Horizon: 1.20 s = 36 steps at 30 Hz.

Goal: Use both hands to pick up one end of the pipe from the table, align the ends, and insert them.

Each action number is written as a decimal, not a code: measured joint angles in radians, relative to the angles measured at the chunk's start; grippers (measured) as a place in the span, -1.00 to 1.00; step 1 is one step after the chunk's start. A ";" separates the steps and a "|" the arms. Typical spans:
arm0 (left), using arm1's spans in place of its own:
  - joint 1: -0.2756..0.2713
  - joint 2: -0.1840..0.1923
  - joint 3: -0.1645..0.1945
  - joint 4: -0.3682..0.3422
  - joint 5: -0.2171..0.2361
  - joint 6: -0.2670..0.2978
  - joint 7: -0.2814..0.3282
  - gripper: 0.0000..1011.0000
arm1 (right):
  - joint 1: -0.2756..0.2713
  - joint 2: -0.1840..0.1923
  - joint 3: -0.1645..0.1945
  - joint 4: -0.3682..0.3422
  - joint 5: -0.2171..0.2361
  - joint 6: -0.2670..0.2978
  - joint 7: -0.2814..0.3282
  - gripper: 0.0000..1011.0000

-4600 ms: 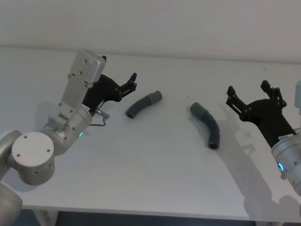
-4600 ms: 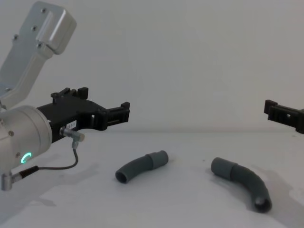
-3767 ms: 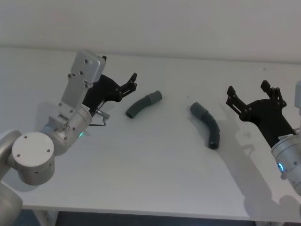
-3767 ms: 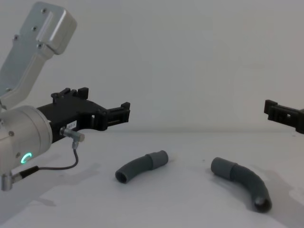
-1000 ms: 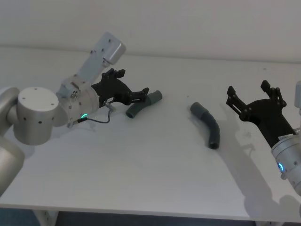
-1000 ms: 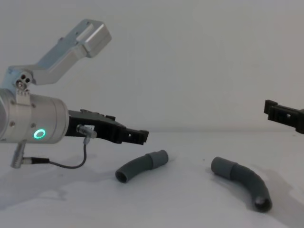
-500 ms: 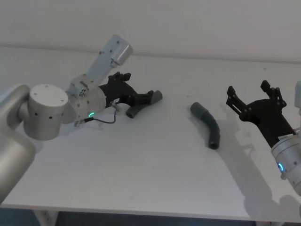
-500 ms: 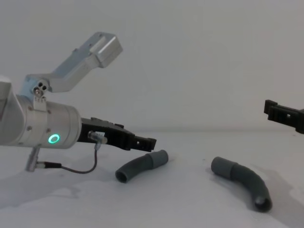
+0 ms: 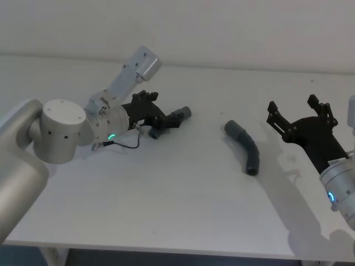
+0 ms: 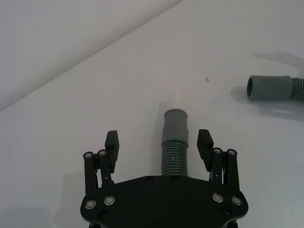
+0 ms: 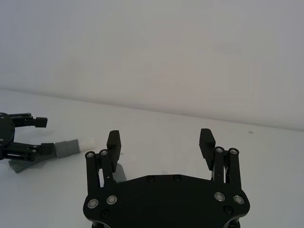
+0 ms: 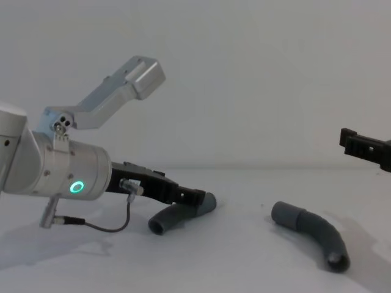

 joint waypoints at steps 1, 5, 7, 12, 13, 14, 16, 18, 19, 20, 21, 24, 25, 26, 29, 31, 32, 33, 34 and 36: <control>-0.002 -0.002 0.000 0.005 0.001 0.001 -0.002 0.98 | 0.000 0.000 0.000 0.000 0.000 0.000 0.000 0.99; -0.006 -0.006 0.001 0.016 0.005 0.004 -0.005 0.98 | 0.000 0.000 0.000 0.000 0.000 0.000 0.000 0.99; -0.010 -0.009 0.002 0.024 0.007 0.005 -0.007 0.98 | 0.000 0.000 0.000 0.000 0.000 0.000 0.000 0.99; -0.019 -0.018 0.003 0.044 0.012 0.007 -0.013 0.98 | 0.000 0.000 0.000 0.000 0.000 0.000 0.000 0.99; -0.021 -0.019 0.003 0.047 0.012 0.007 -0.014 0.98 | 0.000 0.000 0.000 0.000 0.000 0.000 0.000 0.99; -0.022 -0.021 0.003 0.050 0.013 0.007 -0.015 0.98 | 0.000 0.000 0.000 0.000 0.000 0.000 0.000 0.99; -0.027 -0.025 0.004 0.059 0.015 0.007 -0.018 0.98 | 0.000 0.000 0.000 0.000 0.000 0.000 0.000 0.99; -0.031 -0.028 0.004 0.066 0.016 0.007 -0.021 0.98 | 0.000 0.000 0.000 0.000 0.000 0.000 0.000 0.99; -0.032 -0.030 0.005 0.069 0.017 0.007 -0.022 0.98 | 0.000 0.000 0.000 0.000 0.000 0.000 0.000 0.99; -0.034 -0.031 0.005 0.071 0.017 0.007 -0.023 0.98 | 0.000 0.000 0.000 0.000 0.000 0.000 0.000 0.99; -0.035 -0.032 0.005 0.074 0.018 0.007 -0.024 0.98 | 0.000 0.000 0.000 0.000 0.000 0.000 0.000 0.99; -0.040 -0.037 0.006 0.083 0.020 0.007 -0.029 0.98 | 0.000 0.000 0.000 0.000 0.000 0.000 0.000 0.99; -0.043 -0.039 0.006 0.087 0.021 0.008 -0.032 0.98 | 0.000 0.000 0.000 0.000 0.000 0.000 0.000 0.99; -0.044 -0.040 0.006 0.089 0.021 0.008 -0.034 0.98 | 0.000 0.000 0.000 0.000 0.000 0.000 0.000 0.99; -0.048 -0.044 0.006 0.097 0.022 0.012 -0.040 0.98 | 0.000 0.000 0.000 0.000 0.000 0.000 0.000 0.99; -0.050 -0.045 0.007 0.100 0.023 0.014 -0.044 0.98 | 0.000 0.000 0.000 0.000 0.000 0.000 0.000 0.99; -0.052 -0.047 0.007 0.103 0.023 0.017 -0.047 0.98 | 0.000 0.000 0.000 0.000 0.000 0.000 0.000 0.99; -0.053 -0.048 0.008 0.104 0.023 0.018 -0.048 0.98 | 0.000 0.000 0.000 0.000 0.000 0.000 0.000 0.99; -0.055 -0.049 0.008 0.106 0.023 0.020 -0.051 0.98 | 0.000 0.000 0.000 0.000 0.000 0.000 0.000 0.99; -0.057 -0.051 0.010 0.110 0.023 0.025 -0.055 0.98 | 0.000 0.000 0.000 0.000 0.000 0.000 0.000 0.99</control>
